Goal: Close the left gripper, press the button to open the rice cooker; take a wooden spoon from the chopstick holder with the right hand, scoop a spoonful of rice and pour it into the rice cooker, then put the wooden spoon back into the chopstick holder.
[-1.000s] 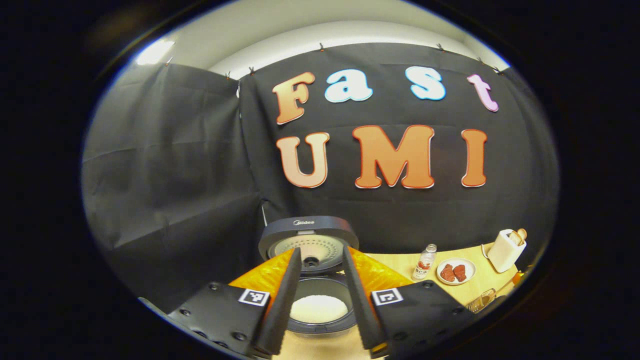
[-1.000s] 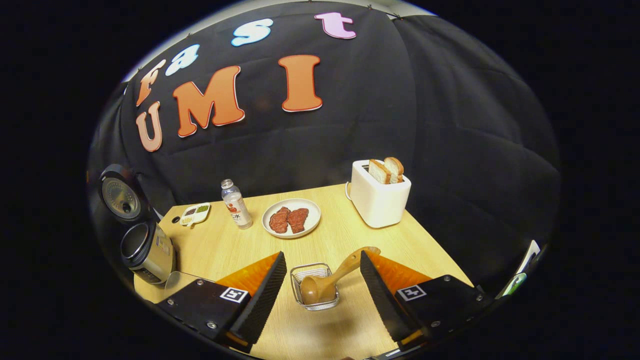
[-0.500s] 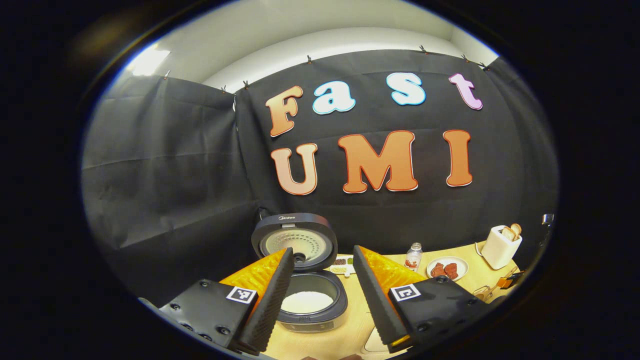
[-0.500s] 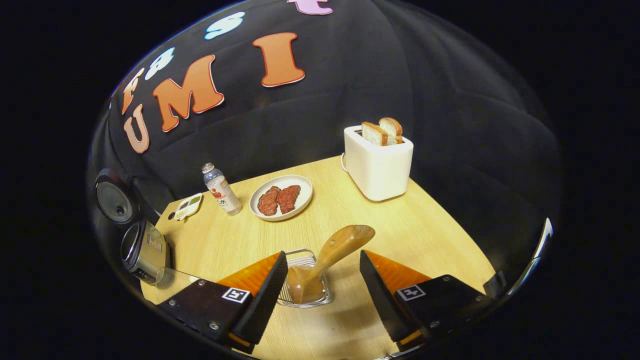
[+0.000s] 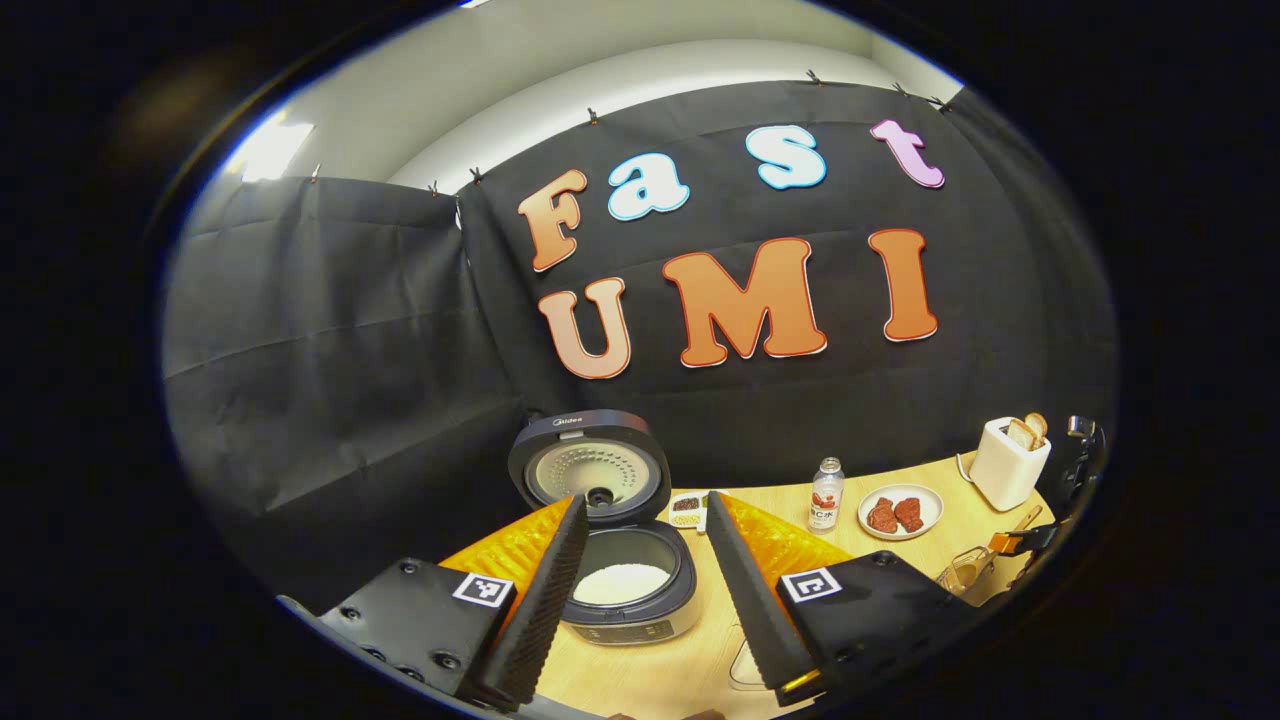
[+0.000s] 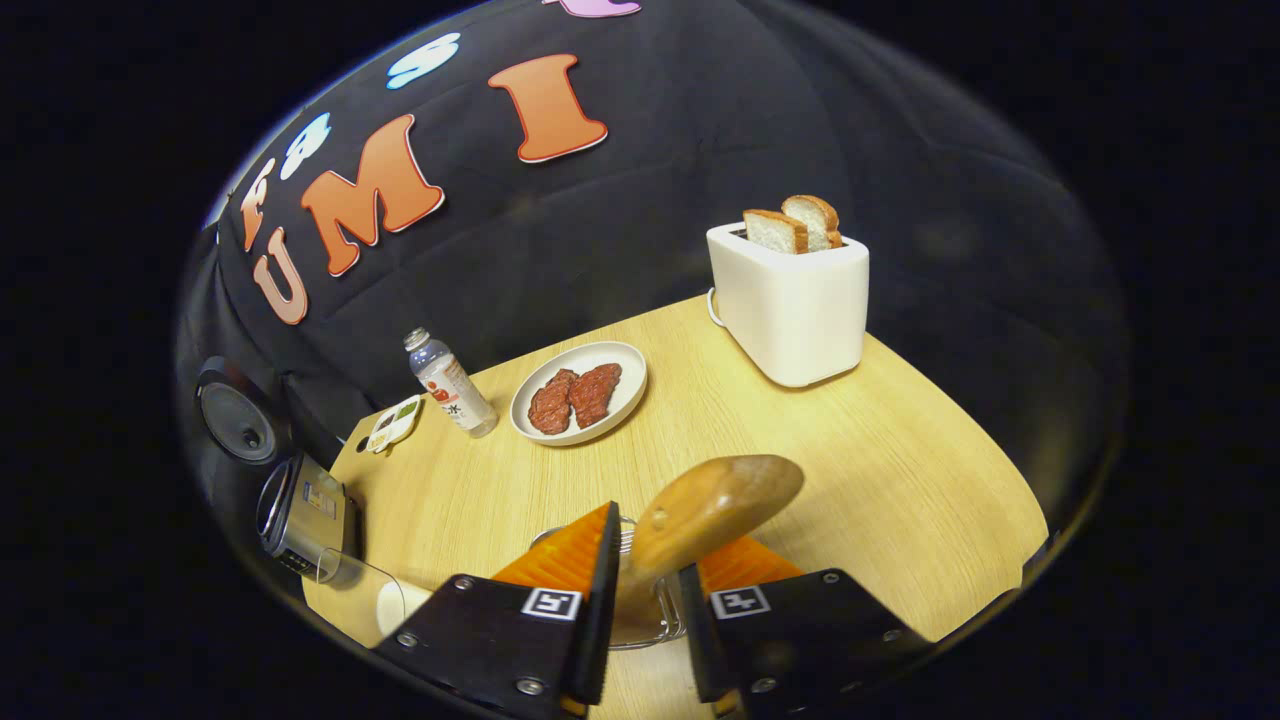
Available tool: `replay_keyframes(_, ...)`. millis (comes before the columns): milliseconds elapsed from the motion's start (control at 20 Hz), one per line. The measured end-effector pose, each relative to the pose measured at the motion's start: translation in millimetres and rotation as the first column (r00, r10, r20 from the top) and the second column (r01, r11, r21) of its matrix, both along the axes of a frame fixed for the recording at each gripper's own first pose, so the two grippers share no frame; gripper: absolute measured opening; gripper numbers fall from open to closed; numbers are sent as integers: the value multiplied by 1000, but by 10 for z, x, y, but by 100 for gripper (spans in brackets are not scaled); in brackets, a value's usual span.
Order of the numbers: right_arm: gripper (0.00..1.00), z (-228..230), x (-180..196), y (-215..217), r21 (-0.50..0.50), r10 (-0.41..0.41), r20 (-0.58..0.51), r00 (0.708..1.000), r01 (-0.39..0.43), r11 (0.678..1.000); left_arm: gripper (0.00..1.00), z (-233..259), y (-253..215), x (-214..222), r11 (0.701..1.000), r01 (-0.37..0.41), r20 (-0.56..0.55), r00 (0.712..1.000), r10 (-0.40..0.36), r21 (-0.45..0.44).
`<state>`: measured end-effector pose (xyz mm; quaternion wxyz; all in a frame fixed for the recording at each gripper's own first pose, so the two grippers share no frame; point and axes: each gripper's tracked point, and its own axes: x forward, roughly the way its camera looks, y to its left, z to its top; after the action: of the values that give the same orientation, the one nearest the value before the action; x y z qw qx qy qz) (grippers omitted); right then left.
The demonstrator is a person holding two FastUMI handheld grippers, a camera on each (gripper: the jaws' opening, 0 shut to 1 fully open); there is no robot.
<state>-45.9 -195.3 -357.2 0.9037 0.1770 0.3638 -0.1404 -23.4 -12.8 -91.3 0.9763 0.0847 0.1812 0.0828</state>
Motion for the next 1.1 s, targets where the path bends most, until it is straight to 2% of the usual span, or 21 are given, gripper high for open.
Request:
replay_keyframes(50, 23, 57, -2, 55, 10, -3, 2, 1000, 3, 1000, 82, 4, -3, 13, 1000, 6, 5, 1000, -6, 1)
replay_keyframes(100, 19, 44, -9, 73, 3, -5, -2, 1000, 5, 1000, 82, 9, -4, 31, 1000, 15, 8, 1000, -15, -6)
replay_keyframes(150, 17, 55, -12, 80, -12, -6, -1, 1000, 6, 1000, 87, 4, -17, 55, 1000, 23, 9, 1000, -23, -16)
replay_keyframes(250, 13, 135, -50, 107, -34, -13, 1, 1000, 13, 999, 87, -30, -27, 103, 998, 41, 7, 999, -41, -38)
replay_keyframes(300, 12, 210, -42, 118, -35, -23, 12, 1000, 23, 999, 77, -38, -6, 129, 998, 48, 12, 999, -47, -41)
replay_keyframes(400, 11, 405, -11, 149, -23, -49, 36, 998, 50, 998, 87, -31, 45, 185, 997, 59, 27, 998, -58, -43)
replay_keyframes(500, 11, 642, 21, 173, -49, -61, 66, 996, 65, 997, 87, -61, 112, 230, 997, 64, 37, 997, -62, -42)
replay_keyframes(550, 11, 774, 40, 188, -71, -59, 85, 995, 65, 995, 91, -72, 176, 258, 997, 61, 44, 997, -59, -38)
replay_keyframes(600, 11, 906, 47, 228, -85, -47, 103, 994, 56, 995, 94, -102, 217, 259, 997, 62, 46, 997, -60, -37)
replay_keyframes(850, 11, 1429, 108, 713, -76, 26, 170, 985, -13, 997, 94, -286, 473, 263, 997, 60, 33, 998, -58, -56)
replay_keyframes(1050, 11, 1549, 144, 1460, -11, 146, 197, 970, -146, 989, 94, -383, 747, 252, 996, 35, 20, 999, -33, -82)
replay_keyframes(1100, 11, 1493, 139, 1646, -19, 192, 185, 964, -192, 981, 99, -430, 762, 249, 995, 44, 7, 999, -43, -92)
